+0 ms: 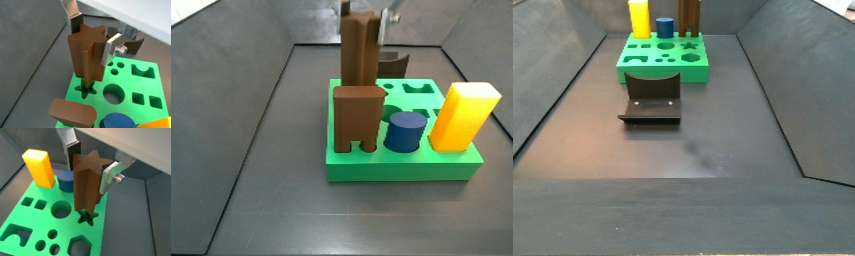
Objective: Pick up the star object. Move up. Place the star object on the fixture. Regrasp the star object. Move to above the board. Insert the star object.
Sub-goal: Insert the star object.
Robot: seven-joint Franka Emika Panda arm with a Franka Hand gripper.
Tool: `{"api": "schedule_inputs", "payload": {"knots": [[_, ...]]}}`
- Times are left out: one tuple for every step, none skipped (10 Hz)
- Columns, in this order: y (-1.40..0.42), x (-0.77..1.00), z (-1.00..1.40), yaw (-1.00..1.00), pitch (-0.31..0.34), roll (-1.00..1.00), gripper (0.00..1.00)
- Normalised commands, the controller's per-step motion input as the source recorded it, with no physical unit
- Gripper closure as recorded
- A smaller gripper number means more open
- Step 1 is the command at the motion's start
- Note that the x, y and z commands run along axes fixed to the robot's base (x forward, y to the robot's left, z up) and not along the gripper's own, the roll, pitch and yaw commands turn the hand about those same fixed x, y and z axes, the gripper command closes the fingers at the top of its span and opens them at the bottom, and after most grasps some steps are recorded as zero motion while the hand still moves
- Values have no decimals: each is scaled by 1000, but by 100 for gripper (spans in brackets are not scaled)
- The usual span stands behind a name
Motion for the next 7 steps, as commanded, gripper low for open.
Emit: {"api": "schedule_inputs", "payload": {"knots": [[23, 80, -389, 0, -23, 0, 100], [0, 49, -354, 0, -36, 44, 100], [0, 0, -317, 0, -37, 51, 100], [0, 0, -320, -11, -44, 74, 100], [0, 0, -337, 0, -44, 84, 100], [0, 0, -357, 0, -57, 93, 100], [0, 0, -369, 0, -54, 67, 100]]}}
